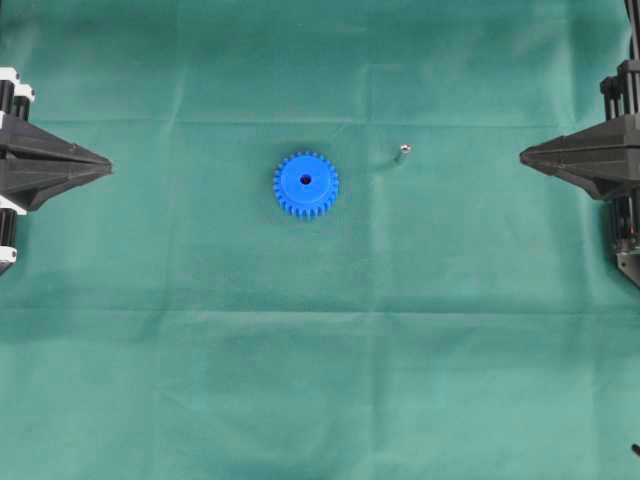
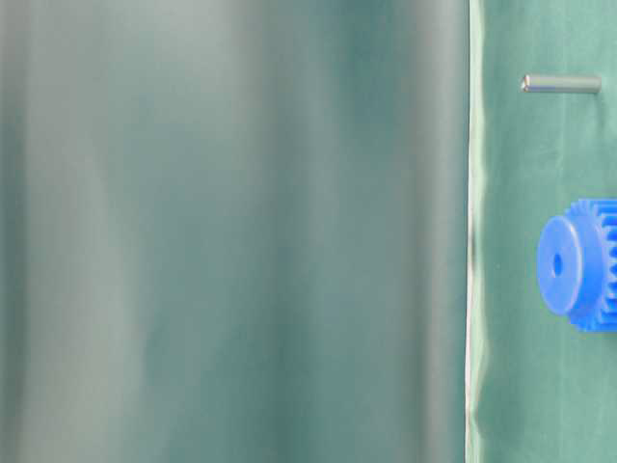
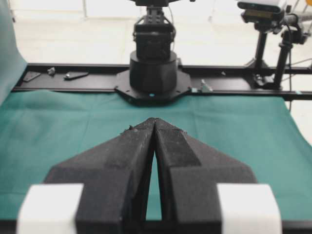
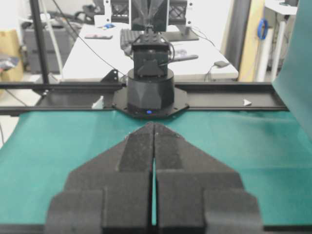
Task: Insert the shaft placed at a random location into the center hole of the medium gear at another random location.
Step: 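Move the right gripper left over the silver shaft, fingers open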
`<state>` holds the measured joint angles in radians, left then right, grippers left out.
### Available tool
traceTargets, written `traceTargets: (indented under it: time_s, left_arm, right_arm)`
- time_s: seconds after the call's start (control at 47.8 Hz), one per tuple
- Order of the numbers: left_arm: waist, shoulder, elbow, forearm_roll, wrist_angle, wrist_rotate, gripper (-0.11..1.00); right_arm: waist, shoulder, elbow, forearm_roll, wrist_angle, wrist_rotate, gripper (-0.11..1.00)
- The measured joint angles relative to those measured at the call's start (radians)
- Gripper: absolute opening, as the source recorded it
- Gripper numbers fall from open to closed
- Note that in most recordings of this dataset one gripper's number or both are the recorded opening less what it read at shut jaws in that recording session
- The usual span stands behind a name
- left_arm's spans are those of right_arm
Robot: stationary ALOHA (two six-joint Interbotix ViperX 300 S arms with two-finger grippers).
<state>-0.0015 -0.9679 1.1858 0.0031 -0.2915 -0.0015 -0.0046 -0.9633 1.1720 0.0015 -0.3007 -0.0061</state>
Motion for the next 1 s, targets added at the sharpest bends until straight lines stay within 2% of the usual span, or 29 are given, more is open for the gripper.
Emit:
traceTargets:
  time_s: [0.481,0.586,0.753,0.816,0.837,0.941,1.004]
  left_arm:
    - [0.005,-0.005,-0.008,0.006,0.038,-0.005,0.00]
    - [0.009,-0.006,-0.008,0.006,0.038,-0.005,0.00]
    - [0.015,-0.005,-0.009,0.008,0.040,-0.005,0.00]
    - [0.015,-0.005,-0.009,0.008,0.040,-0.005,0.00]
    - [0.015,-0.006,-0.009,0.008,0.040,-0.005,0.00]
    - [0.017,-0.005,-0.009,0.008,0.041,-0.005,0.00]
    - [0.017,-0.005,-0.009,0.006,0.041,-0.005,0.00]
  right_arm:
    - [-0.046,0.040,0.005,0.002,0.015,0.000,0.02]
    - [-0.081,0.100,0.014,0.000,-0.006,-0.002,0.21]
    - [-0.144,0.247,0.028,0.000,-0.092,0.000,0.71]
    - [-0.161,0.318,0.031,0.000,-0.135,-0.002,0.86]
    - [-0.167,0.351,0.032,0.000,-0.156,-0.002,0.88]
    - [-0.183,0.477,0.035,0.000,-0.239,-0.002,0.80]
    - [-0.189,0.558,0.037,0.005,-0.295,-0.002,0.79]
